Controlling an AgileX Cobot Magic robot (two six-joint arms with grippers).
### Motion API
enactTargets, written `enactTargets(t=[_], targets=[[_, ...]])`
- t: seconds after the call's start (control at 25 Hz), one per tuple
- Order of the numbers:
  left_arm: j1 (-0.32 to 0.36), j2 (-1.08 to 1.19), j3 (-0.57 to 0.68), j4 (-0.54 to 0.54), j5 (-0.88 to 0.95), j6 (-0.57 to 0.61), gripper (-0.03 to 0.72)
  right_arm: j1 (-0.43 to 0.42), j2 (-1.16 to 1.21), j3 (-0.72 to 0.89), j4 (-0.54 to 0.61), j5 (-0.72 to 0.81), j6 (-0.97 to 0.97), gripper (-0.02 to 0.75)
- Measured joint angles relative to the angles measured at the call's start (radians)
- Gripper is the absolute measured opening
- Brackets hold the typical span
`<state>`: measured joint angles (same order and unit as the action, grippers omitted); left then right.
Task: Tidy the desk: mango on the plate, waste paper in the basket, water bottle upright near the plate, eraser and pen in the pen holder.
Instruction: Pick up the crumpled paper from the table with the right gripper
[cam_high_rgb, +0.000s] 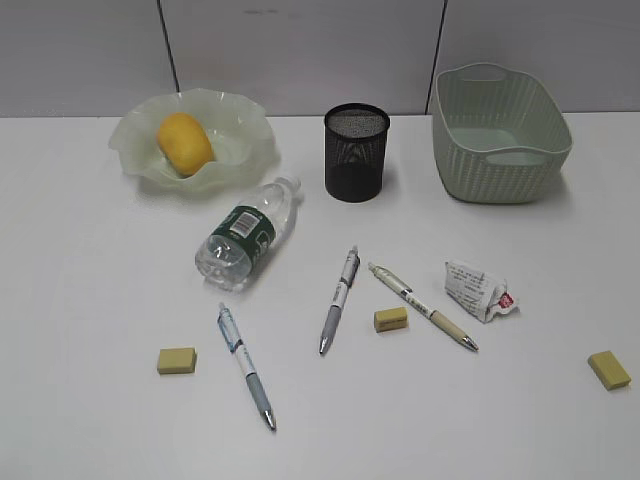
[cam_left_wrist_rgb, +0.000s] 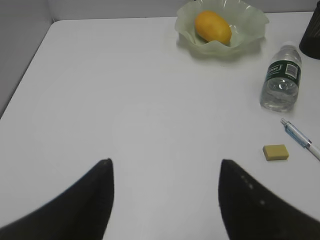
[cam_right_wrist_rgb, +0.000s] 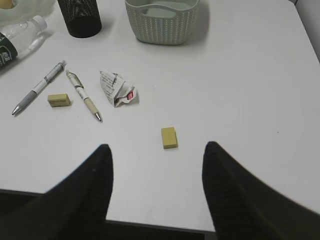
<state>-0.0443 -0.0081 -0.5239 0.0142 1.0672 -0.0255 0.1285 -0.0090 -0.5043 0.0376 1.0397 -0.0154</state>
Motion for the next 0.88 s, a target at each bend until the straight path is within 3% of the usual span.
enactTargets(t=[0.6, 0.88], targets=[[0.0, 0.0, 0.0, 0.0, 0.0, 0.0, 0.498, 0.0, 0.016, 0.0, 0.001, 0.0, 0.0, 0.457], [0.0, 0.0, 0.0, 0.0, 0.0, 0.0, 0.498, 0.0, 0.366, -0.074, 0.054, -0.001, 0.0, 0.457]])
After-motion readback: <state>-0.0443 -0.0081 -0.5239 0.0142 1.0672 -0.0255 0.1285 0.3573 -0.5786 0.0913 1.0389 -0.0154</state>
